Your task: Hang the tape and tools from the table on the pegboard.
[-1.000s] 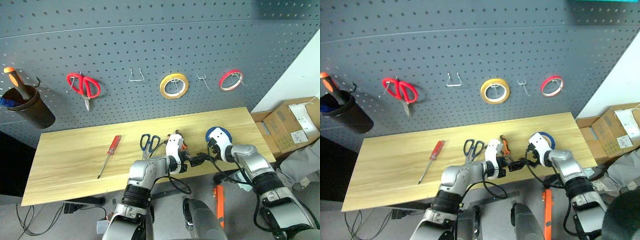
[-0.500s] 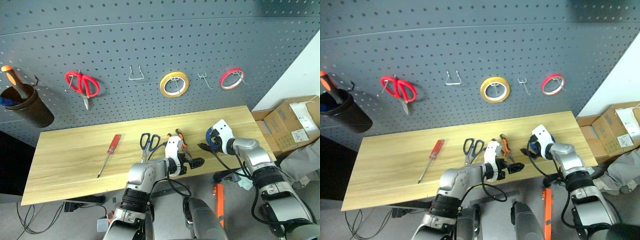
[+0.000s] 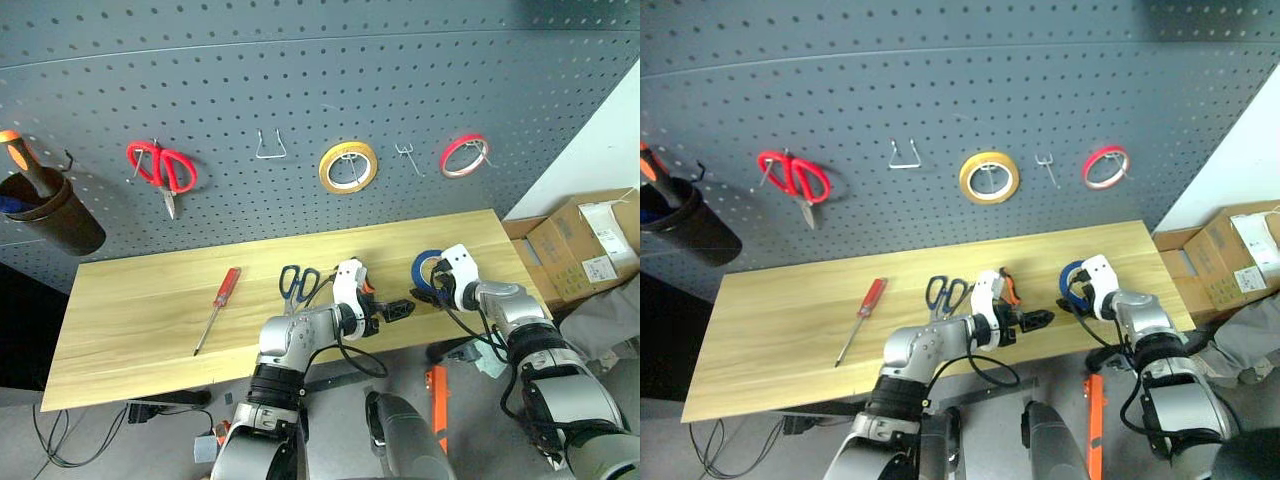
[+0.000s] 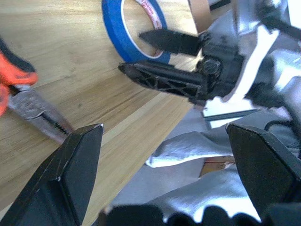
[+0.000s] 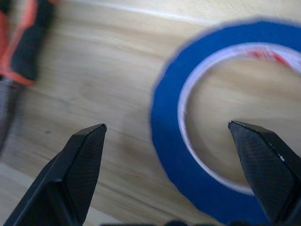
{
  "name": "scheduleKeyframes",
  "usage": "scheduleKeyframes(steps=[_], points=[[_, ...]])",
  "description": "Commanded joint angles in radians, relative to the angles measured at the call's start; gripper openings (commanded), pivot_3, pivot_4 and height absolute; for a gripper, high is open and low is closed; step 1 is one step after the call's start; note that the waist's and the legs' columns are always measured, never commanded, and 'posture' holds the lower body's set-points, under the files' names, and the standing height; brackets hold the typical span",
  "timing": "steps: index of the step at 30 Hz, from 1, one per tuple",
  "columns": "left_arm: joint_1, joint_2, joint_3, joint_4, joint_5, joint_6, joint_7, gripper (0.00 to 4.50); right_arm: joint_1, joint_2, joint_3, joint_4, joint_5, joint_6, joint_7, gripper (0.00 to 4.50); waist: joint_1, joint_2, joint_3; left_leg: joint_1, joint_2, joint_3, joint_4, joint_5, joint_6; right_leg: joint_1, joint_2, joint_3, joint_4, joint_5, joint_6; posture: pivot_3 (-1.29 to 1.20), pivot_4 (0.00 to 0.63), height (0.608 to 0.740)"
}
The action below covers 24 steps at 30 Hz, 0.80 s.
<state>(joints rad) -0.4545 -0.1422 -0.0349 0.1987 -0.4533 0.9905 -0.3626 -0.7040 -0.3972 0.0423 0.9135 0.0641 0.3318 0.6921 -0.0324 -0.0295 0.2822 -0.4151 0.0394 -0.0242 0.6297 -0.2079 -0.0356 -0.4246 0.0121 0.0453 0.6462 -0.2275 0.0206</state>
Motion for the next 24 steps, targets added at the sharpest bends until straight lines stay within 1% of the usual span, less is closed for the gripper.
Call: scheduleKeyframes(steps=[1, 7, 8, 10, 11, 12, 13, 16, 18, 19, 20, 22, 24], points=[[-0.014, -0.017, -0.008, -0.016, -0.02, -0.007, -0.015, 4.47, -0.023, 0.011, -0.042, 0.048, 0.027, 0.028, -0.002, 4.5, 0.0, 0.0, 0.0, 0.0, 0.0, 0.0, 0.0, 0.0, 0.0, 0.0, 0.0, 0.0, 0.0, 0.0, 0.0, 0.04, 0.289, 0.74], [-0.005, -0.012, -0.01, -0.029, -0.022, -0.005, -0.018, 4.47, -0.02, 0.021, -0.062, 0.05, 0.047, 0.083, 0.029, 4.5, 0.001, 0.0, 0.0, 0.0, 0.0, 0.0, 0.0, 0.0, 0.0, 0.0, 0.0, 0.0, 0.0, 0.0, 0.0, 0.04, 0.271, 0.74], [-0.004, -0.009, -0.01, -0.03, -0.022, -0.005, -0.02, 4.5, -0.017, 0.022, -0.058, 0.042, 0.047, 0.086, 0.037, 4.14, 0.001, 0.0, 0.0, 0.0, 0.0, 0.0, 0.0, 0.0, 0.0, 0.0, 0.0, 0.0, 0.0, 0.0, 0.0, 0.04, 0.271, 0.74], [0.0, -0.001, -0.007, -0.037, -0.024, -0.004, -0.022, 4.5, -0.002, 0.023, -0.042, 0.019, 0.038, 0.089, 0.063, 3.65, 0.001, 0.0, 0.0, 0.0, 0.0, 0.0, 0.0, 0.0, 0.0, 0.0, 0.0, 0.0, 0.0, 0.0, 0.0, 0.04, 0.259, 0.74], [0.002, 0.001, -0.005, -0.04, -0.025, -0.002, -0.022, 4.5, 0.003, 0.023, -0.035, 0.009, 0.034, 0.09, 0.072, 3.23, 0.001, 0.0, 0.0, 0.0, 0.0, 0.0, 0.0, 0.0, 0.0, 0.0, 0.0, 0.0, 0.0, 0.0, 0.0, 0.04, 0.259, 0.74], [0.004, 0.005, -0.005, -0.044, -0.026, -0.001, -0.022, 4.5, 0.008, 0.025, -0.034, -0.001, 0.034, 0.096, 0.077, 2.97, 0.0, 0.0, 0.0, 0.0, 0.0, 0.0, 0.0, 0.0, 0.0, 0.0, 0.0, 0.0, 0.0, 0.0, 0.0, 0.04, 0.248, 0.74], [0.005, 0.007, -0.005, -0.044, -0.026, -0.003, -0.023, 4.5, 0.01, 0.026, -0.034, -0.006, 0.036, 0.099, 0.078, 2.56, 0.0, 0.0, -0.001, 0.0, 0.0, 0.0, 0.0, 0.0, 0.0, 0.0, 0.0, 0.0, 0.0, 0.0, 0.0, 0.04, 0.243, 0.74], [-0.001, 0.014, -0.001, -0.038, -0.025, -0.011, -0.022, 4.5, 0.009, 0.031, -0.044, -0.016, 0.045, 0.107, 0.077, 1.53, 0.001, 0.0, -0.001, 0.0, 0.0, 0.0, 0.0, 0.0, 0.0, 0.0, 0.0, -0.001, 0.0, 0.0, 0.0, 0.05, 0.238, 0.74], [-0.008, 0.019, 0.006, -0.032, -0.025, -0.016, -0.021, 4.5, 0.01, 0.033, -0.046, -0.021, 0.046, 0.108, 0.077, 0.92, 0.001, 0.0, -0.001, 0.0, 0.0, 0.0, 0.0, 0.0, -0.001, 0.0, 0.0, 0.0, 0.0, 0.0, 0.001, 0.05, 0.234, 0.74], [-0.01, 0.021, 0.007, -0.032, -0.025, -0.018, -0.021, 4.5, 0.016, 0.034, -0.044, -0.029, 0.043, 0.104, 0.076, 0.63, 0.001, 0.0, -0.001, 0.0, 0.0, 0.0, 0.0, 0.0, -0.001, 0.0, 0.0, 0.0, 0.0, 0.0, 0.001, 0.05, 0.221, 0.74], [-0.012, 0.023, 0.007, -0.035, -0.025, -0.019, -0.022, 4.5, 0.023, 0.033, -0.04, -0.039, 0.039, 0.098, 0.073, 0.54, 0.002, 0.001, -0.001, 0.0, 0.0, 0.0, 0.0, 0.0, -0.001, 0.0, 0.0, 0.0, 0.0, 0.0, 0.001, 0.05, 0.215, 0.74], [-0.016, 0.025, 0.006, -0.042, -0.029, -0.02, -0.026, 4.5, 0.043, 0.029, -0.025, -0.071, 0.019, 0.07, 0.055, 0.54, 0.002, 0.001, -0.002, 0.0, 0.0, 0.0, 0.0, 0.0, -0.001, 0.0, 0.0, 0.0, 0.0, 0.001, 0.001, 0.05, 0.196, 0.74], [-0.018, 0.031, 0.002, -0.068, -0.042, -0.015, -0.043, 4.5, 0.107, 0.016, 0.009, -0.194, -0.022, 0.008, 0.022, 0.54, 0.003, 0.002, -0.006, 0.0, 0.0, 0.0, 0.0, 0.001, -0.001, 0.0, 0.0, -0.001, 0.0, 0.001, 0.001, 0.04, 0.167, 0.74]])
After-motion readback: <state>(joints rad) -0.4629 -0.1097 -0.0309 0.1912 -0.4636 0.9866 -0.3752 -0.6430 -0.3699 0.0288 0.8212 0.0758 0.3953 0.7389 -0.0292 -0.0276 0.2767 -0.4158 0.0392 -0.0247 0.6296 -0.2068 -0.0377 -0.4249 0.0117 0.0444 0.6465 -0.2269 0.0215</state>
